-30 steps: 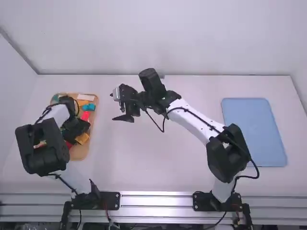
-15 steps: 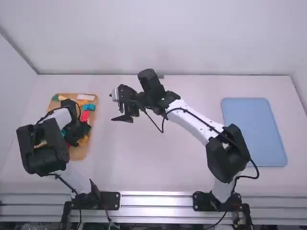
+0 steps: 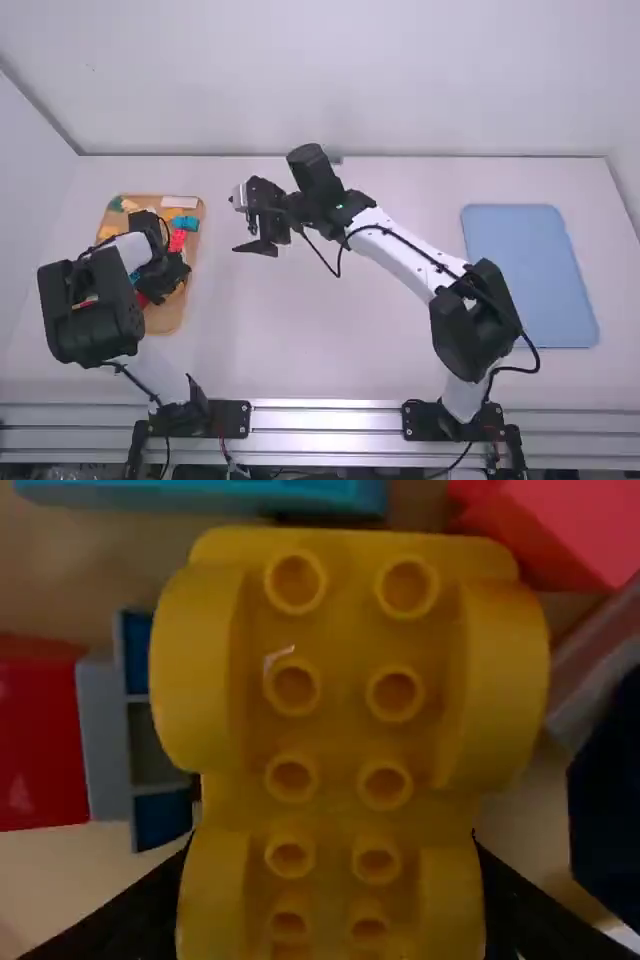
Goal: Assemble lego blocks to make yellow taxi
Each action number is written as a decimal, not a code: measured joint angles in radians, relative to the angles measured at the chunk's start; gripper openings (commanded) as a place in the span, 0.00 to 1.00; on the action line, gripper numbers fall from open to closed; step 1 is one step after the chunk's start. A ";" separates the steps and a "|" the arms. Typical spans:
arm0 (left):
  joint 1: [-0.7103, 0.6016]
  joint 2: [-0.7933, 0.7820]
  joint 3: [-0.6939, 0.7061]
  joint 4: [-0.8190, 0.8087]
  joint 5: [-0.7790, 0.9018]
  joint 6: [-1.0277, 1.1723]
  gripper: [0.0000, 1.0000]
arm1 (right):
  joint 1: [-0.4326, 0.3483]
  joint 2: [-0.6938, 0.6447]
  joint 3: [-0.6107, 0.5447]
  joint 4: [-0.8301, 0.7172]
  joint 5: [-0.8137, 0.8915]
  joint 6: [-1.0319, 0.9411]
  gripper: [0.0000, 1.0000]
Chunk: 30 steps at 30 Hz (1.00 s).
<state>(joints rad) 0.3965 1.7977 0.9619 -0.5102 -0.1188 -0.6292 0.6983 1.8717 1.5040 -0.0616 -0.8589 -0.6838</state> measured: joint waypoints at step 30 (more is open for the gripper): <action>-0.359 -0.427 0.039 -0.055 0.327 0.772 0.02 | -0.298 -0.118 0.000 -0.414 -0.220 -0.075 0.98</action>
<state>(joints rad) 0.0376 1.3705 1.0012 -0.5655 0.2081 0.1425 0.4000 1.7538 1.5043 -0.4755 -1.0786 -0.7589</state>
